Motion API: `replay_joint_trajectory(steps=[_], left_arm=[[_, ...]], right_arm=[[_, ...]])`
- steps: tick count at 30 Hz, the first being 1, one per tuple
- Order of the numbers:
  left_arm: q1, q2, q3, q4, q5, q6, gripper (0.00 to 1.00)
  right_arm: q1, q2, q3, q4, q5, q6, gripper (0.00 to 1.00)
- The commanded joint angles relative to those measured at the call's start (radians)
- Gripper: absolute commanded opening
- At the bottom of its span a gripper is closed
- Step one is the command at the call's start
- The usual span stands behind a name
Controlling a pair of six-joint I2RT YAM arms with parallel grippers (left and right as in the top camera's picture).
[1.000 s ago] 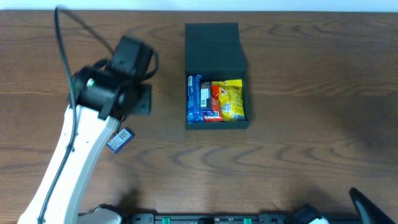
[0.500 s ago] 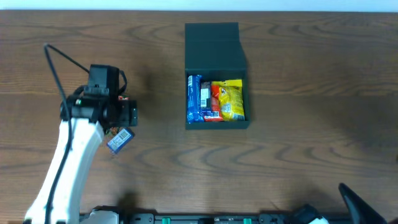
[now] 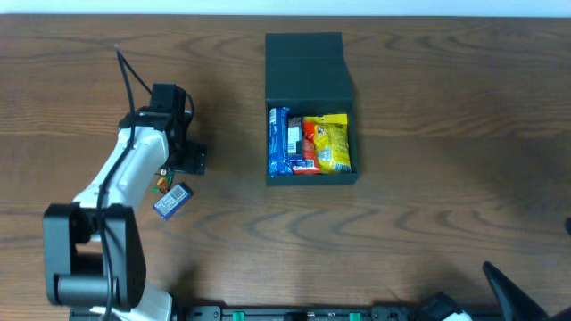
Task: Pack container
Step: 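Open the left gripper and withdraw it to the KitKat, then grasp the red KitKat bar with the left gripper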
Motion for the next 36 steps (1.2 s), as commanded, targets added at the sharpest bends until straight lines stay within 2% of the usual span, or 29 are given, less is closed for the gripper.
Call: replay_joint_trajectory(steps=[1,9,20,34,36], left_arm=[[0.027,0.042,-0.004,0.029,-0.009,0.031,0.98],[0.111,0.106,-0.003,0.076,0.102,0.089,0.95],[0.117,0.114,-0.004,0.094,0.122,0.126,0.86],[0.117,0.144,-0.004,0.114,0.132,0.125,0.86],[0.117,0.144,-0.004,0.114,0.132,0.125,0.79]], right_arm=[[0.004,-0.003,-0.002,-0.003,0.0,-0.018,0.99],[0.004,-0.003,-0.002,-0.003,0.0,-0.014,0.99],[0.004,-0.003,-0.002,-0.003,-0.001,-0.006,0.99],[0.004,-0.003,-0.002,-0.003,-0.001,0.012,0.99],[0.004,-0.003,-0.002,-0.003,-0.001,0.012,0.99]])
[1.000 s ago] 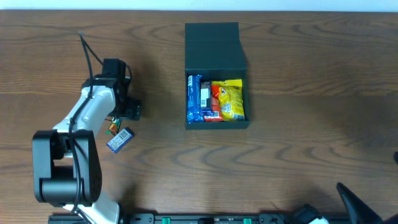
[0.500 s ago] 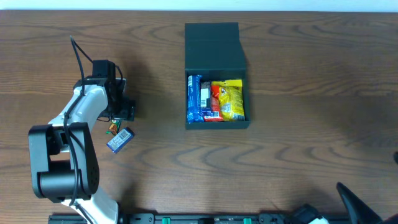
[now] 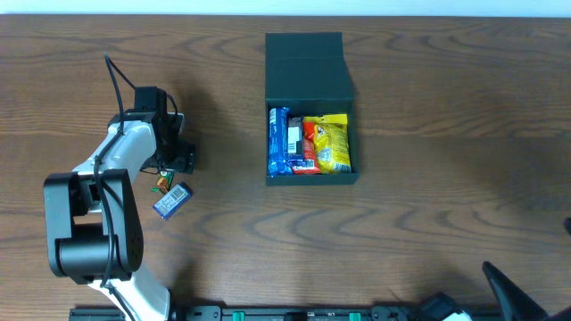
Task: Pack container
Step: 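Grasp the red KitKat bar with the left gripper, then carry the KitKat over the box and lower it in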
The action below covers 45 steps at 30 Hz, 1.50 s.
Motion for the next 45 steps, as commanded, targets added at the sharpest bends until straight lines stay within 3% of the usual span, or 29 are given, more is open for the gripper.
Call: replay_joint_trajectory(steps=[1,4,29,36,42,45], left_arm=[[0.003,0.013,-0.003,0.001,0.006,0.003,0.73],[0.003,0.013,-0.003,0.0,0.006,0.003,0.6],[0.003,0.012,-0.002,-0.008,0.002,-0.015,0.25],[0.003,0.012,0.035,-0.025,-0.042,-0.076,0.06],[0.002,0.012,0.197,-0.131,-0.079,-0.128,0.06],[-0.007,0.012,0.333,-0.227,-0.06,-0.209,0.06]], right_arm=[[0.004,-0.003,-0.001,-0.003,-0.001,0.011,0.99],[0.004,-0.003,-0.001,-0.003,-0.001,0.019,0.99],[0.004,-0.003,-0.001,-0.003,-0.001,0.036,0.99],[0.004,-0.003,-0.001,-0.003,-0.001,0.036,0.99],[0.004,-0.003,-0.001,-0.003,-0.001,0.036,0.99],[0.004,-0.003,-0.001,-0.002,-0.005,0.037,0.99]])
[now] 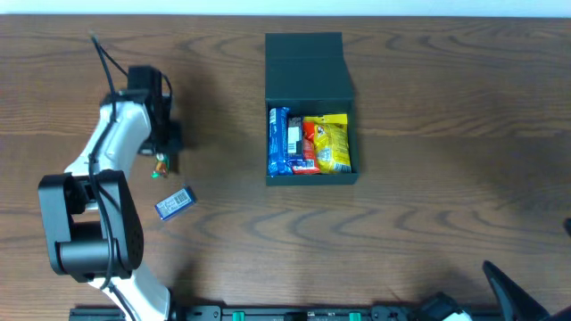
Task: Pack container
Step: 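Carry the KitKat over the box and lower it in, then press the KitKat down into the box's middle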
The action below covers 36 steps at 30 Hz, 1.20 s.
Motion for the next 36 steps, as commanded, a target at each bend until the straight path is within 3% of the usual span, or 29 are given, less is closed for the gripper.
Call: replay_joint_trajectory(steps=[1,8,12,19,23,27,36], left_arm=[[-0.013,0.003,0.15,-0.066,0.015,-0.104,0.06],[-0.15,0.003,0.364,-0.127,0.253,-0.358,0.06],[-0.293,0.003,0.389,-0.118,0.247,-0.382,0.06],[-0.607,0.004,0.39,-0.054,0.032,-0.61,0.06],[-0.724,0.006,0.39,-0.008,0.014,-0.682,0.06],[-0.764,0.023,0.389,-0.007,0.018,-0.776,0.06],[-0.755,0.158,0.39,-0.064,0.115,-0.816,0.06]], right_arm=[[0.004,-0.003,-0.001,0.0,-0.009,0.011,0.99],[0.004,-0.003,-0.001,0.0,-0.024,0.011,0.99],[0.004,-0.003,-0.001,-0.001,-0.028,0.011,0.99],[0.004,-0.003,-0.001,0.001,-0.026,0.01,0.99],[0.004,-0.003,-0.001,0.001,-0.026,0.011,0.99],[0.004,-0.003,-0.001,0.001,-0.027,0.015,0.99],[0.004,-0.003,-0.001,-0.002,-0.041,0.014,0.99]])
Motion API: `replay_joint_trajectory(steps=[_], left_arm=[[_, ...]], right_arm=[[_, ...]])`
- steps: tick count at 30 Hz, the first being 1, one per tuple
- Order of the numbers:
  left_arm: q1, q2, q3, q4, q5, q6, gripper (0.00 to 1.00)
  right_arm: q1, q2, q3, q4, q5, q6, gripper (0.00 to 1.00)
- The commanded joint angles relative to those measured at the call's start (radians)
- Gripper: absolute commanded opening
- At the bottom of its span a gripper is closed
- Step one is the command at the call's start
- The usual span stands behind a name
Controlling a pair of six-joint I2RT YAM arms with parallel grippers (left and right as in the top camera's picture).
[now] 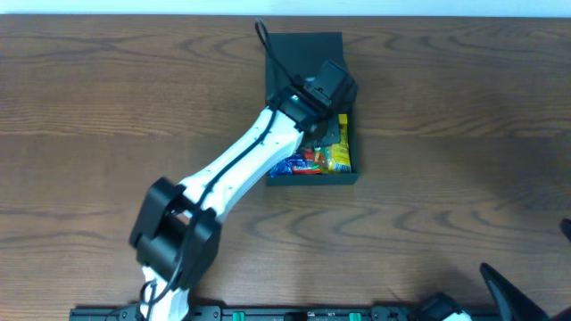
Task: Pack container
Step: 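Press the KitKat down into the box's middle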
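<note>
The dark green box (pixel 311 179) lies at the table's middle back with its lid (pixel 294 55) flapped open behind it. Inside show parts of a blue packet (pixel 287 166), a red packet (pixel 312 159) and a yellow packet (pixel 340 150). My left arm reaches from the front left across the table, and my left gripper (pixel 323 125) hangs over the box's inside. Its wrist hides the fingers and whatever is between them. The loose blue packet and the small orange-green item do not show on the table. The right gripper is out of view.
A dark piece of the right arm (pixel 501 287) pokes in at the front right corner. The left arm's white link (pixel 241 160) slants over the table left of the box, and its base (pixel 174 236) stands at the front left.
My left arm has swung from the far left of the table to over the open box. The small orange-green item under the gripper is gone from its spot. The loose blue packet no longer shows.
My left gripper stood at the left beside a blue packet and a small orange-green item. Then it sat a little farther back. Then it was over the small item, apart from the blue packet. Now it is over the box and both items are out of sight.
</note>
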Motion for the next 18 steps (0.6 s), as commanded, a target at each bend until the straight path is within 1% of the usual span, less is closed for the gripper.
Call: replay_joint_trajectory(steps=[1,8,13,18], left_arm=[[0.003,0.042,0.016,-0.024,0.02,-0.036,0.06],[0.01,0.082,0.016,-0.073,-0.016,-0.035,0.06],[0.016,0.092,0.023,-0.085,-0.021,0.04,0.06],[0.019,0.093,0.027,-0.072,-0.059,0.045,0.06]], right_arm=[[0.004,-0.003,-0.001,-0.005,-0.026,0.011,0.99],[0.004,-0.003,-0.001,-0.006,-0.042,0.011,0.99],[0.004,-0.003,-0.001,-0.006,-0.048,0.01,0.99],[0.004,-0.003,-0.001,-0.006,-0.048,0.01,0.99]])
